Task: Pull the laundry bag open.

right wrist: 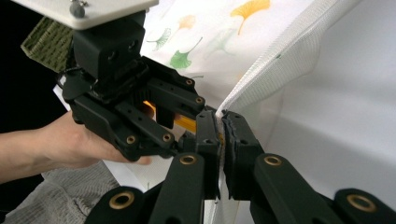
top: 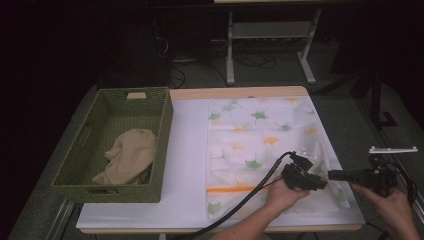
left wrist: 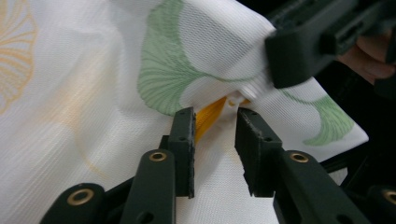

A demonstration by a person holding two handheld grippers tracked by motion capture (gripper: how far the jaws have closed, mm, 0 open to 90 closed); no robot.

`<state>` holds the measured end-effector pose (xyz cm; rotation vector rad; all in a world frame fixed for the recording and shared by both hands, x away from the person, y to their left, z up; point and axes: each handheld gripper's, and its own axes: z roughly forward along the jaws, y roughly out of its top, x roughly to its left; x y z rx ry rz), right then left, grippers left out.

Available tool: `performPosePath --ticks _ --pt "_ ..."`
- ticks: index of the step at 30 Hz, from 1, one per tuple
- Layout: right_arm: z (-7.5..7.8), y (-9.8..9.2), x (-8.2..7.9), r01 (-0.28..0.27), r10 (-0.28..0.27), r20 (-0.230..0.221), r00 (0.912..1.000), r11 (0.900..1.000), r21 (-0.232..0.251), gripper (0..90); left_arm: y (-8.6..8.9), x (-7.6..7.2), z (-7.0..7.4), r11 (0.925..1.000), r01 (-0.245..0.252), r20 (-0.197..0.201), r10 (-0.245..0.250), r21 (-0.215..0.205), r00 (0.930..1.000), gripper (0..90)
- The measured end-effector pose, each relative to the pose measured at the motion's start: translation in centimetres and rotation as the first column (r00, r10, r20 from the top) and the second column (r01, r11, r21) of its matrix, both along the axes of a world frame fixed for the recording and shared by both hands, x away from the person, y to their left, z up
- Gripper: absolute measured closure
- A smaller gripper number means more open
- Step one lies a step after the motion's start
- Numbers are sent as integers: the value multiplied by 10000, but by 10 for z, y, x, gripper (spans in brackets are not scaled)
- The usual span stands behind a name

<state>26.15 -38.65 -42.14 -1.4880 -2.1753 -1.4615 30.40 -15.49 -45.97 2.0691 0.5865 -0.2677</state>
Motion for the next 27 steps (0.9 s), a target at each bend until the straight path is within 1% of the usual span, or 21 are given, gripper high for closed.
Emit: performPosePath --ticks 1,2,3,4,5,7,9,10,14,16,19,22,23,24,25,27 --pt "0 -1 0 4 -4 1 10000 10000 12 850 0 0 0 10000 11 158 -12 73 9999 757" --pt "-1 -1 0 30 -30 1 10000 10000 35 850 0 0 0 10000 -13 107 13 62 9999 782" --pt "-1 -2 0 58 -58 -41 10000 10000 2 850 0 1 0 10000 30 -72 -30 -20 10000 803" --pt "-1 -2 0 101 -101 -60 9999 9999 -91 849 0 1 -1 10000 71 -124 -72 -35 9999 818" --pt "-2 -2 0 140 -141 -63 9999 9998 -165 850 -1 0 -1 10000 90 -102 -90 -37 9999 828" --pt "-2 -3 0 165 -166 -74 9998 9997 -161 850 -1 -1 -1 9999 147 -140 -147 -59 9998 838" --pt "-2 -4 -1 169 -170 -44 9998 9997 -195 849 -1 -1 -1 9998 127 -218 -130 -135 9997 839" --pt "-2 -4 -1 175 -176 -33 9998 9997 -190 849 0 0 -1 9997 128 -317 -134 -203 9994 838" --pt "-2 -7 -2 241 -241 -16 9997 9997 -39 849 0 0 -1 9990 119 -515 -142 -439 9986 836" --pt "-2 -7 -2 254 -255 -23 9997 9997 -23 850 0 0 -2 9988 120 -535 -145 -473 9985 833" --pt "-2 -8 -3 269 -269 -45 9996 9996 -45 849 0 0 -3 9961 170 -813 -240 -863 9964 815" --pt "-3 -9 -3 280 -280 -57 9996 9996 -39 849 0 0 -3 9947 281 -931 -373 -987 9950 794" --pt "-2 -9 -3 275 -276 -55 9996 9996 -41 849 0 0 -3 9950 306 -914 -393 -953 9950 796" --pt "-2 -9 -3 275 -276 -46 9996 9996 -57 850 1 1 -4 9946 315 -982 -413 -988 9943 804" --pt "-2 -9 -3 275 -275 -40 9996 9996 -29 849 1 2 -4 9936 310 -1099 -430 -1087 9930 805" --pt "-2 -10 -3 283 -283 -46 9996 9996 55 849 2 2 -5 9918 278 -1193 -429 -1247 9919 805"
